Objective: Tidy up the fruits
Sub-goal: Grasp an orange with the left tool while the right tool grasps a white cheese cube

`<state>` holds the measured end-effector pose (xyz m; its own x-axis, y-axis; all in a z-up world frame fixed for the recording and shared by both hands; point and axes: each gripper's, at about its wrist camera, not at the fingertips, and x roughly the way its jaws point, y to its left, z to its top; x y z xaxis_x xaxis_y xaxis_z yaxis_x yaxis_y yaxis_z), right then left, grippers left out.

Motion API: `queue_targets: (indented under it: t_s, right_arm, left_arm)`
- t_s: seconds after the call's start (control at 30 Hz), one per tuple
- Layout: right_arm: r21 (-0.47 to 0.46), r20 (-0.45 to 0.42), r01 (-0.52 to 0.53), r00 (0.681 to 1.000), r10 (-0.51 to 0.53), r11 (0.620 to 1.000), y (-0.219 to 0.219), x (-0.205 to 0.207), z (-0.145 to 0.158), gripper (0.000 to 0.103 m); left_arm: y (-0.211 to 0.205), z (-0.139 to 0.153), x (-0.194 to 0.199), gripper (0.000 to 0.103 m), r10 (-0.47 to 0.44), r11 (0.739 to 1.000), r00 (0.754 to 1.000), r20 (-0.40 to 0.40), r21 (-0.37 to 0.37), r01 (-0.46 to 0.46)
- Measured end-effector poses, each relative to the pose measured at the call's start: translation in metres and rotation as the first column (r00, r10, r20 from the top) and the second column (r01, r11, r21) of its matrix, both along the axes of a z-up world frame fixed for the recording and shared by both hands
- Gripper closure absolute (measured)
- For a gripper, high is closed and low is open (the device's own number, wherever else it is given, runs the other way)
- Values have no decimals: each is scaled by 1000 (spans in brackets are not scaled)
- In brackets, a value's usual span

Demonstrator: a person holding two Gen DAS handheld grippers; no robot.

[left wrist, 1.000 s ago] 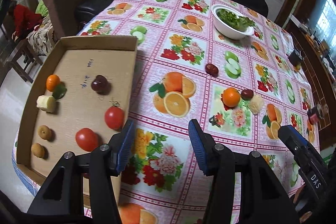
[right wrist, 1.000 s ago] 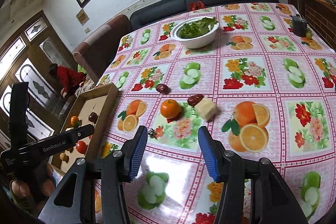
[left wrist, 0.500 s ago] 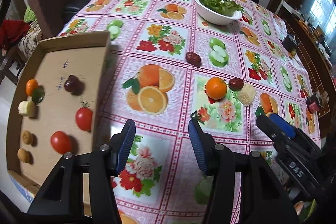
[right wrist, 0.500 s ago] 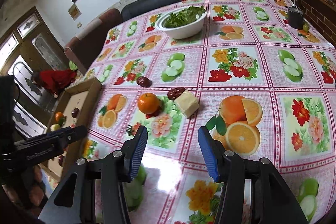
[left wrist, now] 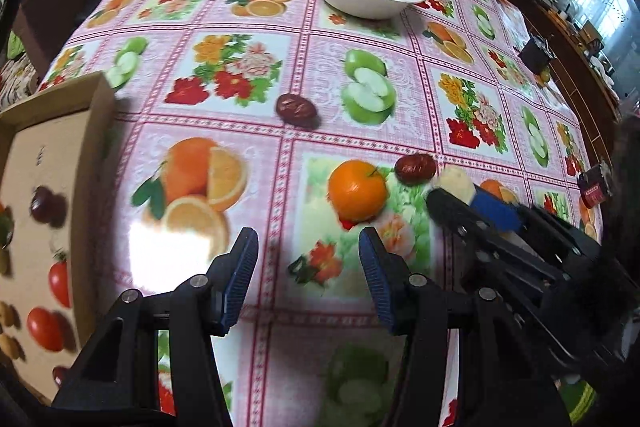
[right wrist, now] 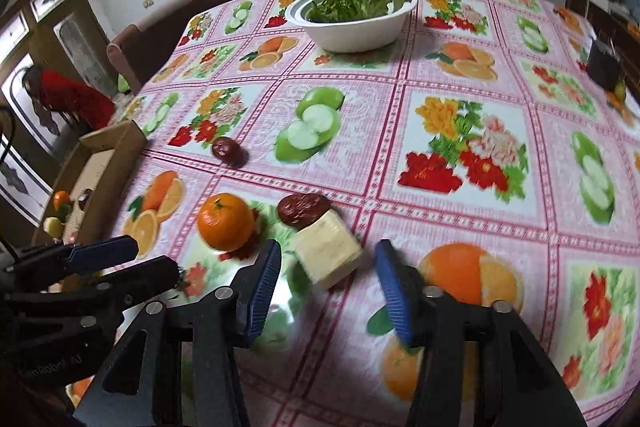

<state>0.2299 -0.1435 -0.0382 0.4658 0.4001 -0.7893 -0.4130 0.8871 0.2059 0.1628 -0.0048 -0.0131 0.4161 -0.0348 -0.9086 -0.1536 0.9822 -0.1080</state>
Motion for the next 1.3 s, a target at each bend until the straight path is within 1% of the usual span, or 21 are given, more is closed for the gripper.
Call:
queue_targets:
  t_s: [0.07,0.13,0.17,0.23,0.33,0.37,0.4,0.43,0.57,0.67,0.77,1.0,1.3]
  right_arm:
    - [22,-7,15,1000,-15,1000,-8,0,4,71]
    - [42,11,32,999,-32,999,-17,-4,12,71]
    - [58,14,41,999,-42,997,-22,-7,15,71]
    - [91,17,63,998,-65,994,-32,-12,22,71]
    - [132,14,94,995,-97,987,-46,-18,30,72]
    - [142,14,102,994,-105,985,-49,-20,33,72]
    - [149,13,108,994,-112,983,-51,-21,34,72]
    - [157,11,116,993,-119,981,-54,-23,36,72]
    - [170,10,124,992,-127,978,-58,-30,41,72]
    - [178,17,119,992,-124,977,-56,-37,45,72]
    - [183,25,104,994,-111,978,-51,-45,50,72]
    - [192,45,49,997,-59,980,-29,-64,59,72]
    - [196,80,-7,997,-9,981,-3,-89,72,72]
  left_arm:
    - [-4,-3,7,52,-11,1000,1000,-7,-4,11]
    - [-9,-7,14,52,-21,1000,1000,-13,-3,21]
    - [-11,-10,17,49,-26,1000,1000,-17,-7,26]
    - [-15,-15,24,48,-31,999,999,-12,-28,31]
    - [-22,-16,28,49,-30,1000,999,16,8,30]
    - [-23,-16,28,57,-32,999,999,24,10,31]
    - [-24,-16,28,69,-41,999,999,32,-10,41]
    - [-23,-15,28,70,-48,998,998,31,-34,49]
    - [-14,-14,21,70,-26,998,999,33,-61,28]
    - [-3,-7,9,70,-5,997,999,50,-75,9]
    - [6,4,-6,70,22,999,998,64,-42,-19]
    - [28,32,-44,70,84,993,989,123,77,-93]
    - [45,52,-79,70,119,985,976,180,103,-139]
